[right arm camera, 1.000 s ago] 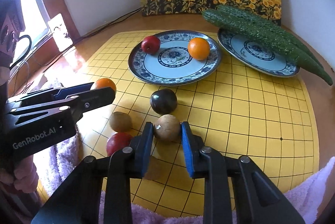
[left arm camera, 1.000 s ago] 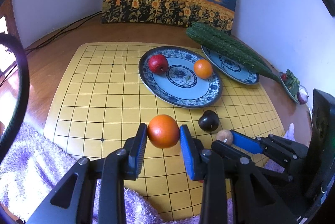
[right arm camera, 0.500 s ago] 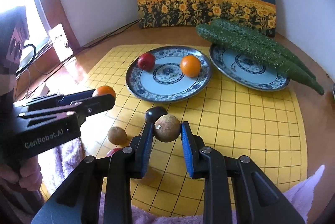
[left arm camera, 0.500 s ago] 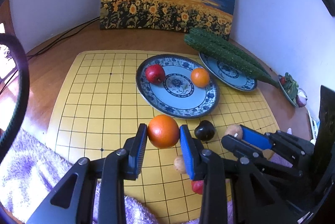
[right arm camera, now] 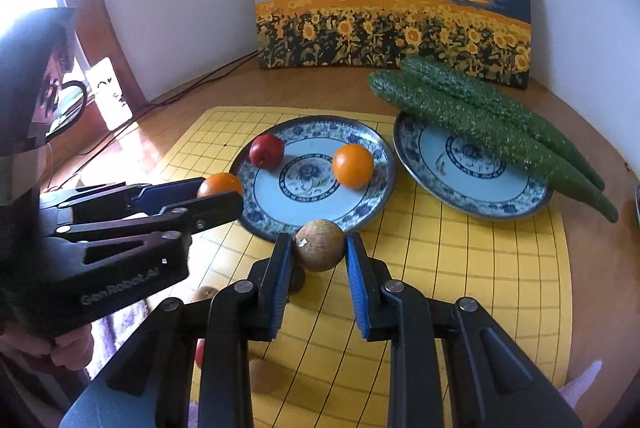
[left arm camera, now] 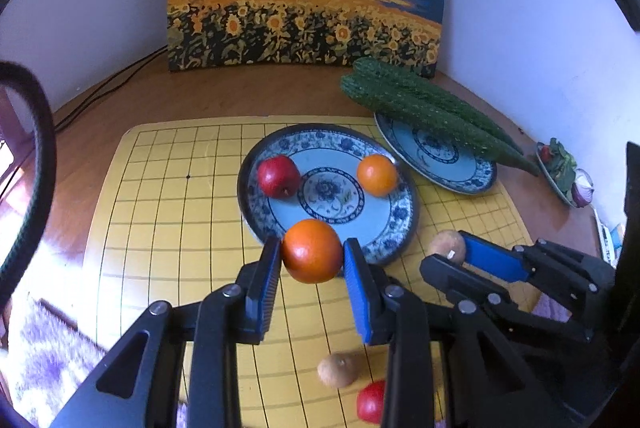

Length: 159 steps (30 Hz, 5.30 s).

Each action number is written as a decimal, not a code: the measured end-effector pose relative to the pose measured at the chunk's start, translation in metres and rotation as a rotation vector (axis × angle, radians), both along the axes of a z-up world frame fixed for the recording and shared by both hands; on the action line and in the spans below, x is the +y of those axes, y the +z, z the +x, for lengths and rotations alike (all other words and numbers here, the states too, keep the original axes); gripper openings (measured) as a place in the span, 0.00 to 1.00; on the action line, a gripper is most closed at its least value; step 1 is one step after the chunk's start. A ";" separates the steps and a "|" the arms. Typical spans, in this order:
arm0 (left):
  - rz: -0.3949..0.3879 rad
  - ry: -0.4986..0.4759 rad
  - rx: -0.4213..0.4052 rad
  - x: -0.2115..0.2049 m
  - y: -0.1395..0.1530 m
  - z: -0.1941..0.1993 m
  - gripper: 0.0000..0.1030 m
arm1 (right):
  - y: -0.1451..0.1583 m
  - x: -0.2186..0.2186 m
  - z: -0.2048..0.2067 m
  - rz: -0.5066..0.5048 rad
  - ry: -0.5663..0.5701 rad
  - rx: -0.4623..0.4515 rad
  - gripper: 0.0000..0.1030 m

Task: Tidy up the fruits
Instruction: 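Place the small orange on the plate with the left tool while the right tool carries the tan fruit there, then release the tan round fruit onto the plate with the right tool, then move the left tool to the brown kiwi while the right tool approaches the black plum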

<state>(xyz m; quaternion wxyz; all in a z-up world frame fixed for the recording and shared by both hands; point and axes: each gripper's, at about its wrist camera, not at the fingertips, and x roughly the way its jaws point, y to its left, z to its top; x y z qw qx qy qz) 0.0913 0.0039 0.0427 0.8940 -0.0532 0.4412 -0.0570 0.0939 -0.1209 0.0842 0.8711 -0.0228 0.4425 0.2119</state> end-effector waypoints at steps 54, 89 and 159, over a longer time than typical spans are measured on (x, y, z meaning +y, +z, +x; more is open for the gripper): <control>0.042 -0.005 0.019 -0.006 -0.007 0.008 0.41 | -0.013 -0.010 0.012 0.014 -0.057 -0.036 0.49; 0.018 -0.035 0.043 -0.011 -0.010 -0.049 0.41 | -0.016 -0.024 -0.041 -0.002 -0.063 -0.017 0.50; 0.014 0.095 0.028 0.024 -0.021 -0.048 0.25 | -0.032 0.024 -0.025 0.010 -0.035 0.036 0.49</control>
